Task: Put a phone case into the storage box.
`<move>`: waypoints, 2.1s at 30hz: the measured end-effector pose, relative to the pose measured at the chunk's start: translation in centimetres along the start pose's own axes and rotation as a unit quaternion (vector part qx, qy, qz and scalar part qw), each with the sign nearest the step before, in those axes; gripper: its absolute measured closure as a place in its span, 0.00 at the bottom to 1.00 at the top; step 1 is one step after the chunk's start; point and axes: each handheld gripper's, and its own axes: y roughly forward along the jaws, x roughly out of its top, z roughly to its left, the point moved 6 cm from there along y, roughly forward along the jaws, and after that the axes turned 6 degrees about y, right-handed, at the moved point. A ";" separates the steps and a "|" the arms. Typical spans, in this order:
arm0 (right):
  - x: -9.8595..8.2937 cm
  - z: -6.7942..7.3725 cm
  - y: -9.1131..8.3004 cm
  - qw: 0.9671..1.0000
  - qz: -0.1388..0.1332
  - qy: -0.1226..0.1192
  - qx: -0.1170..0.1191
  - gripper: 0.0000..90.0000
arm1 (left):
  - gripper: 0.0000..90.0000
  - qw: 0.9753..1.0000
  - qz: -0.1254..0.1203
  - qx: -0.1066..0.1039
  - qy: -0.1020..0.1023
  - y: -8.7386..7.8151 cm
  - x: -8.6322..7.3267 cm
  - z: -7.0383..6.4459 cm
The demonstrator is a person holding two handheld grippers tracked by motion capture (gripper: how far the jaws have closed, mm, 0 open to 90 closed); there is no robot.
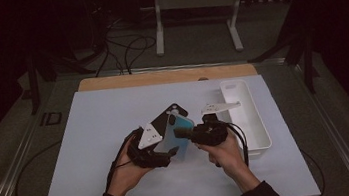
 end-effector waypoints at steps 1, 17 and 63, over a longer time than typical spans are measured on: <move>0.0 -0.1 0.1 1.000 0.003 -0.007 -0.010 0.97 | 0.28 1.000 -0.002 -0.006 -0.004 0.0 0.0 0.0; 0.7 0.4 -1.3 0.998 -0.020 -0.053 -0.011 0.96 | 0.19 0.997 -0.006 -0.055 -0.052 -0.2 -1.2 0.4; 0.8 2.4 -1.4 0.990 -0.010 -0.132 0.050 0.53 | 0.89 0.984 -0.053 -0.169 -0.027 -0.3 -1.4 -1.6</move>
